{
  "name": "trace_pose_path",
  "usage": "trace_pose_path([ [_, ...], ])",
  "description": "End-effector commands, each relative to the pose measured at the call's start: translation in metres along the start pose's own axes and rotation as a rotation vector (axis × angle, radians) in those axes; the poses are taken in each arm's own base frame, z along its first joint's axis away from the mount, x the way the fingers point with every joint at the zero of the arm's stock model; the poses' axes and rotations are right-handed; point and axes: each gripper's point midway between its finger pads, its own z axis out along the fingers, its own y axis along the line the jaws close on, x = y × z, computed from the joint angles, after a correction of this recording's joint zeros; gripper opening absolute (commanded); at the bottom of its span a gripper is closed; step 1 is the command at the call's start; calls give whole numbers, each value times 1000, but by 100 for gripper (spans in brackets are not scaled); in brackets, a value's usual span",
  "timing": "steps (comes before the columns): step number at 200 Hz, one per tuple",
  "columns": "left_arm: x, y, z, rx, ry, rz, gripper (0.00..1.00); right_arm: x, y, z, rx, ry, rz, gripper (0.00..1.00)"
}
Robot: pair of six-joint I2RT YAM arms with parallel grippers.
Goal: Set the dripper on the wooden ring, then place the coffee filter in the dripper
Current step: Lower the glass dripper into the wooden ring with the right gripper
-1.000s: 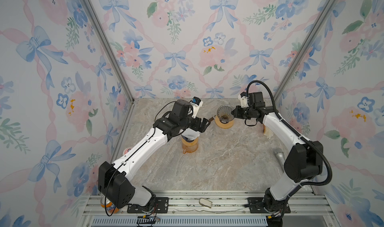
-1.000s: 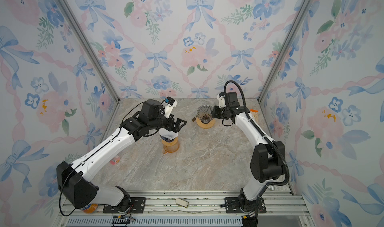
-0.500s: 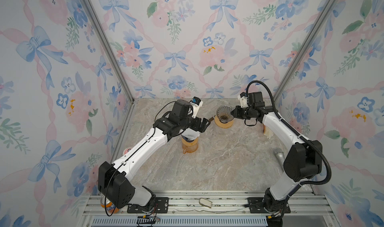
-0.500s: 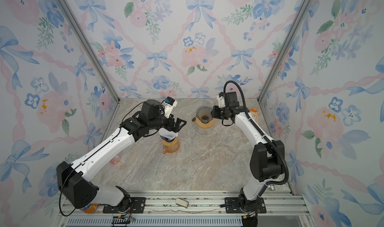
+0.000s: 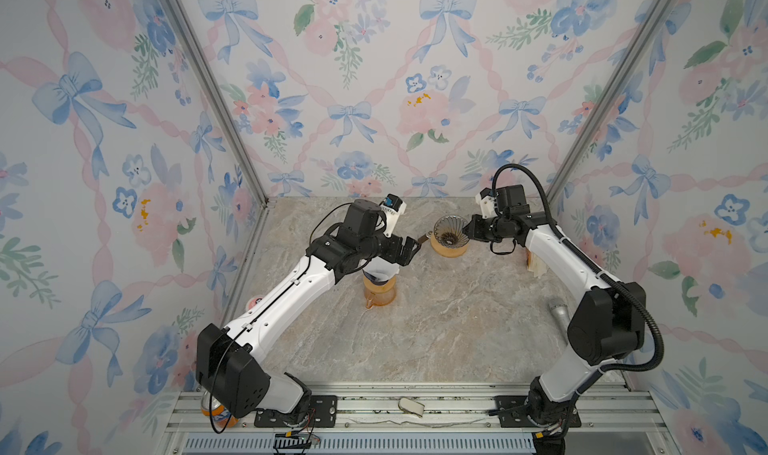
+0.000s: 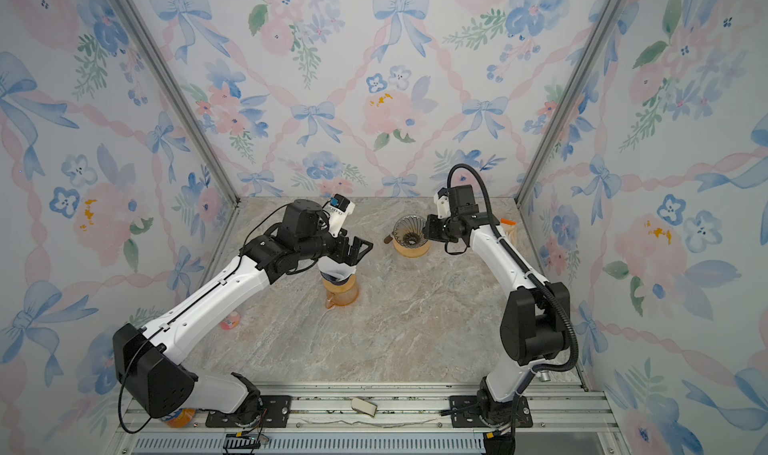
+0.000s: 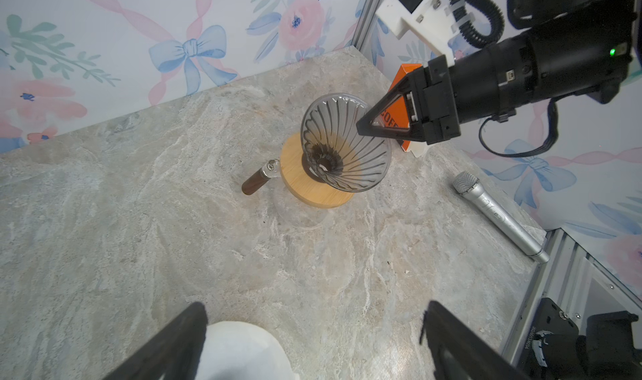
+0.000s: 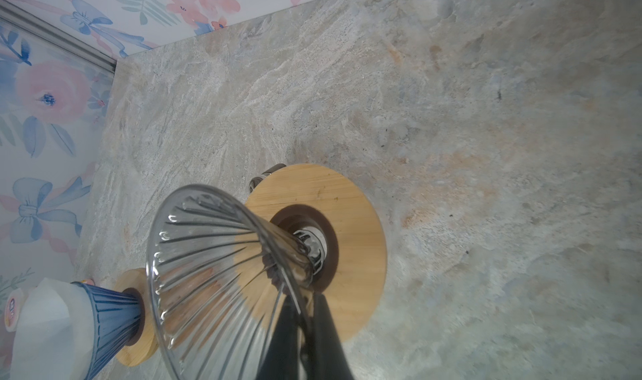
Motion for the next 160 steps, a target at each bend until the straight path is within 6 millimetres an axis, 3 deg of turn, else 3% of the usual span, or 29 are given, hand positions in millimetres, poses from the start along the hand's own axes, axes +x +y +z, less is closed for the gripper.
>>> trace_pose_path([
  [1, 0, -2, 1, 8, -3, 19, 98, -2, -4, 4, 11, 29, -4, 0],
  [69, 0, -1, 2, 5, -2, 17, 98, 12, -10, 18, 24, 161, -36, 0],
  [111, 1, 0, 3, 1, 1, 18, 98, 30, -21, 13, -5, 317, -64, 0],
  [160, 0, 1, 5, 7, 3, 15, 98, 48, -18, 3, -34, 429, -113, 0],
])
